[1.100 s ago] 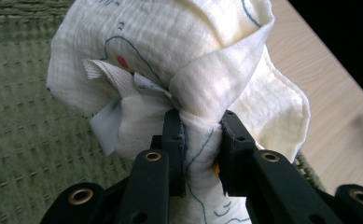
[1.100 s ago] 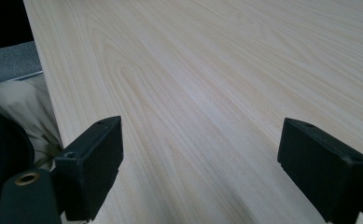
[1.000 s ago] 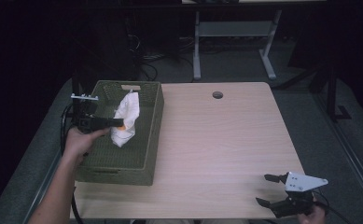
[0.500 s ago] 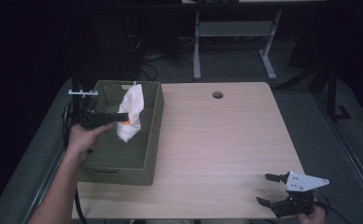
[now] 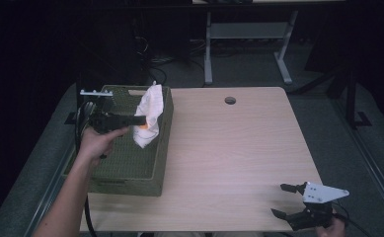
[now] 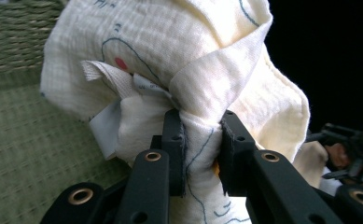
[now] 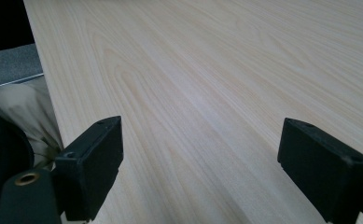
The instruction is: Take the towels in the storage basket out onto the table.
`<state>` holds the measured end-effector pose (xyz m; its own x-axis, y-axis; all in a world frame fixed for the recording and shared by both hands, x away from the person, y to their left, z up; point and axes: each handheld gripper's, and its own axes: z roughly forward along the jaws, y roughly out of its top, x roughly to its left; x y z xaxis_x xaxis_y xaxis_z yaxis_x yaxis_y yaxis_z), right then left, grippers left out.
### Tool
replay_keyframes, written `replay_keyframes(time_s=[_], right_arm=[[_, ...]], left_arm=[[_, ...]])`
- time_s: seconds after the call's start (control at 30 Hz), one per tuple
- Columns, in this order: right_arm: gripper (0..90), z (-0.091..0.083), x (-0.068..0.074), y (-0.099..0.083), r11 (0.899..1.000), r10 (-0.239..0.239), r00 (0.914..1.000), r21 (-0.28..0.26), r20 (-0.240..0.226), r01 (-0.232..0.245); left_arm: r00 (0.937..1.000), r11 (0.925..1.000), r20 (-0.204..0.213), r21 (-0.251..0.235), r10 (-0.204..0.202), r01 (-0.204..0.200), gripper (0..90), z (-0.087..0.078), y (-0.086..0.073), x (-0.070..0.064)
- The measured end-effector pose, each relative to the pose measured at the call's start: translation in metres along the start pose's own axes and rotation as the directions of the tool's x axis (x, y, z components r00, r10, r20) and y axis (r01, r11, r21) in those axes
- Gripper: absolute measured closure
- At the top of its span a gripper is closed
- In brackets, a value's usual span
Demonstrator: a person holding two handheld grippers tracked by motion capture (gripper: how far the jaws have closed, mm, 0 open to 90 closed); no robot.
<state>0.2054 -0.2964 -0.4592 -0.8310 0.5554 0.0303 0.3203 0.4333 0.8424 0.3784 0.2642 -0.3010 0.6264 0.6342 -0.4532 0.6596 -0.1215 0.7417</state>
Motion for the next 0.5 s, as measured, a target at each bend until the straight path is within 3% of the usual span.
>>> replay_keyframes(time_s=[0.33,0.5], right_arm=[[13.8,0.001,0.001,0.001,1.000,-0.005,1.0000,0.002,-0.006,0.005],[13.8,0.001,0.001,0.001,1.000,-0.005,1.0000,0.002,-0.008,0.005]], left_arm=[[0.9983,0.9985,0.029,0.018,0.051,-0.052,75.3,0.011,0.008,-0.018],[0.9976,0.9983,0.040,0.013,0.057,-0.058,75.3,0.015,0.010,-0.024]])
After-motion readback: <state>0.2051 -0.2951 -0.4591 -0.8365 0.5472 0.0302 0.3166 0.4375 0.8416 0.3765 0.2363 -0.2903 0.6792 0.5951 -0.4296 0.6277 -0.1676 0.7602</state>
